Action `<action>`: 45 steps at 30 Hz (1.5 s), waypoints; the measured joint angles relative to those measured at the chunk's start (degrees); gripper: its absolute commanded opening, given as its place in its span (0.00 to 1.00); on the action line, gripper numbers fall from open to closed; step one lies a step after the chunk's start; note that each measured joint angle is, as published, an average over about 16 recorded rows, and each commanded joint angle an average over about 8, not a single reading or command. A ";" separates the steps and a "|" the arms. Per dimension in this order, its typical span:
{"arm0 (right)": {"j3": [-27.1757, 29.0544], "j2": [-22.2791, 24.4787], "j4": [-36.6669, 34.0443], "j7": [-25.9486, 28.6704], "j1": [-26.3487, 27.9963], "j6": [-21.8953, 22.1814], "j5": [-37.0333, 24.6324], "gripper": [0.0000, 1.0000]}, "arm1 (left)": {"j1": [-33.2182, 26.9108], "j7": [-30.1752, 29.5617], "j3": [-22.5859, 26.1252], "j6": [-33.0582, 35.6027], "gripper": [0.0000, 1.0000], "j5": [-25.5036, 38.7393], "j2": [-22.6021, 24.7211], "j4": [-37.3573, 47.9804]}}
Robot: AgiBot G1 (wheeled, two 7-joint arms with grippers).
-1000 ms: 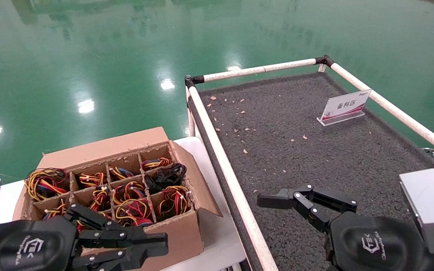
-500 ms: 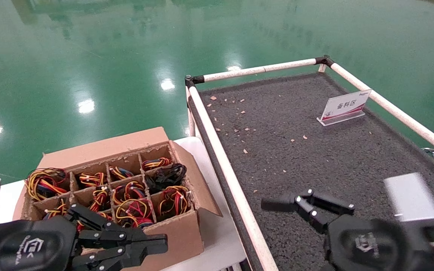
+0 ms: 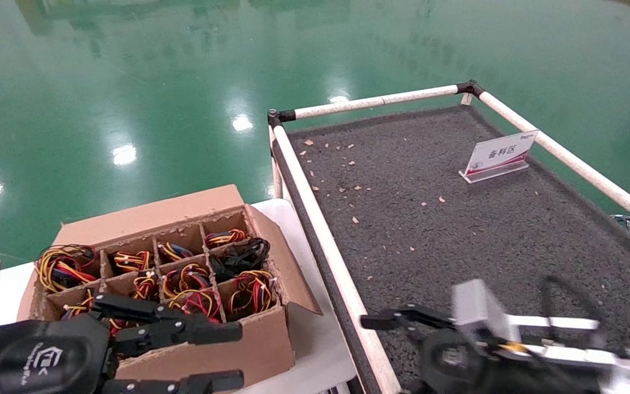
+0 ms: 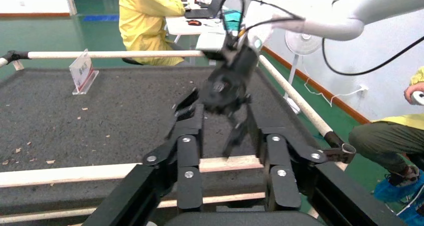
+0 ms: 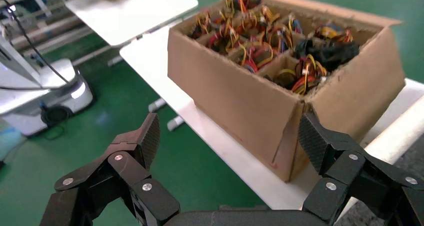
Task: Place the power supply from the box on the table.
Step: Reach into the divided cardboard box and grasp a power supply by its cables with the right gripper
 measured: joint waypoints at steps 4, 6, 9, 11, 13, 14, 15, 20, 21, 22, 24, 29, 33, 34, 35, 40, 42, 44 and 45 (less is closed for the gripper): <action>-2.08 -4.59 -4.87 -1.81 3.39 0.61 -3.45 1.00 | 0.00 0.01 0.01 -0.01 1.00 -0.01 -0.01 0.00; -3.02 -6.97 -7.50 -2.87 5.14 0.90 -4.98 1.00 | 0.00 0.01 0.02 -0.01 1.00 -0.01 -0.01 0.00; -4.26 -10.45 -11.56 -4.57 7.66 1.40 -6.98 1.00 | -0.01 0.01 0.03 -0.01 1.00 -0.02 -0.01 0.00; -4.94 -12.64 -14.25 -5.73 9.21 1.75 -8.07 1.00 | -0.01 0.02 0.04 -0.01 1.00 -0.02 -0.01 0.00; -5.50 -14.71 -16.94 -6.88 10.65 2.12 -8.96 1.00 | -0.01 0.02 0.04 -0.02 1.00 -0.03 -0.02 0.00; -5.76 -15.71 -18.26 -7.48 11.33 2.31 -9.37 1.00 | -0.01 0.02 0.05 -0.02 1.00 -0.03 -0.02 0.00; -6.00 -16.67 -19.56 -8.08 11.97 2.49 -9.75 1.00 | -0.01 0.02 0.05 -0.02 1.00 -0.03 -0.02 0.00; -6.97 -20.87 -25.76 -11.10 14.67 3.44 -11.32 0.92 | -0.01 0.03 0.06 -0.03 1.00 -0.04 -0.03 0.00; -7.12 -21.60 -26.94 -11.69 15.12 3.67 -11.57 0.84 | -0.02 0.03 0.07 -0.03 1.00 -0.05 -0.03 0.00; -7.26 -22.29 -28.11 -12.28 15.55 3.88 -11.81 0.71 | -0.02 0.04 0.07 -0.03 1.00 -0.05 -0.03 0.00; -7.49 -23.62 -30.39 -13.46 16.36 4.35 -12.23 0.46 | -0.02 0.04 0.08 -0.03 1.00 -0.05 -0.03 0.00; -7.95 -26.65 -35.76 -16.31 18.14 5.63 -13.11 0.00 | -0.02 0.05 0.09 -0.04 1.00 -0.06 -0.04 0.00; -8.20 -28.69 -39.57 -18.44 19.43 6.71 -13.60 0.00 | -0.02 0.05 0.11 -0.04 1.00 -0.07 -0.04 0.00; -8.25 -29.13 -40.44 -18.92 19.74 6.98 -13.70 0.01 | -0.02 0.05 0.11 -0.05 1.00 -0.07 -0.04 0.00; -8.30 -29.55 -41.28 -19.37 20.03 7.24 -13.78 0.02 | -0.03 0.06 0.11 -0.05 1.00 -0.08 -0.05 0.00; -8.58 -31.15 -44.68 -21.18 21.29 8.21 -14.00 0.02 | -0.03 0.06 0.13 -0.05 1.00 -0.09 -0.05 0.00; -8.72 -31.57 -45.68 -21.72 21.67 8.48 -14.00 0.01 | -0.03 0.07 0.13 -0.06 1.00 -0.09 -0.05 0.00; -8.87 -31.89 -46.48 -22.15 21.97 8.74 -13.98 0.00 | -0.03 0.07 0.14 -0.06 1.00 -0.10 -0.06 0.00; -8.95 -32.02 -46.81 -22.33 22.08 8.88 -13.96 0.00 | -0.03 0.07 0.14 -0.06 1.00 -0.10 -0.06 0.00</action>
